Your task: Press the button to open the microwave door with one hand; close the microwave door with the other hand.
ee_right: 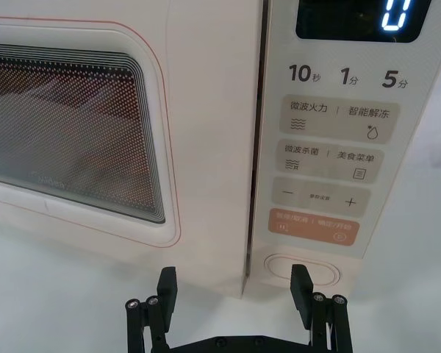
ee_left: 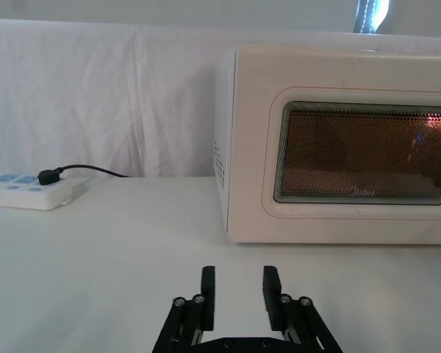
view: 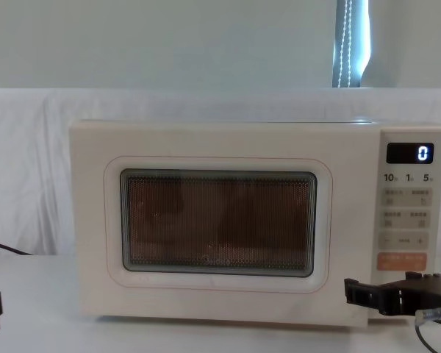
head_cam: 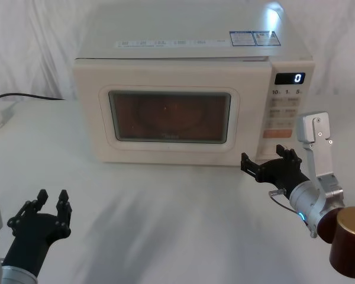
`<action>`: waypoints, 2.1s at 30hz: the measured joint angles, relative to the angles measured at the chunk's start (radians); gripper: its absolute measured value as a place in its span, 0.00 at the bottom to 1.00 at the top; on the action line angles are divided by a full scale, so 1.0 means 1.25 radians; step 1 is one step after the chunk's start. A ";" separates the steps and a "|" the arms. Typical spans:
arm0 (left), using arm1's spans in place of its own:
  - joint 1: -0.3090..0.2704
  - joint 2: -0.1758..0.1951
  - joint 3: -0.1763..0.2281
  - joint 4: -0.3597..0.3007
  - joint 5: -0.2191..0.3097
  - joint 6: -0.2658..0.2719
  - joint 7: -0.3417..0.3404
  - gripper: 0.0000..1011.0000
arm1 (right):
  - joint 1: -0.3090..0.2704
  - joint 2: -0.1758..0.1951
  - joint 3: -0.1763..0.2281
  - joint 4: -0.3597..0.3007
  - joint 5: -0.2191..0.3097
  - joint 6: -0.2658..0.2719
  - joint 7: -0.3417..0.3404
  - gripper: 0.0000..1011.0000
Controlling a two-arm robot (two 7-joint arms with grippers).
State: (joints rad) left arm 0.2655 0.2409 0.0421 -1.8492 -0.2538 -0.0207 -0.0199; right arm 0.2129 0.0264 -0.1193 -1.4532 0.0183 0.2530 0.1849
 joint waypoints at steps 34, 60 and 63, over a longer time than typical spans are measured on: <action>0.006 0.003 -0.012 -0.013 0.004 0.006 -0.013 0.00 | 0.000 0.000 0.000 0.000 0.000 0.000 0.000 0.99; -0.048 0.112 -0.123 -0.125 -0.244 0.196 -0.215 0.00 | 0.000 0.000 0.000 0.000 0.000 0.000 0.000 0.99; -0.070 0.126 -0.108 -0.117 -0.254 0.206 -0.225 0.00 | 0.000 0.000 0.000 0.000 0.000 0.000 0.000 0.99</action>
State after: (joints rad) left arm 0.1780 0.3987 -0.0926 -1.9951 -0.5712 0.2373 -0.3009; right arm 0.2128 0.0264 -0.1193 -1.4533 0.0184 0.2530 0.1850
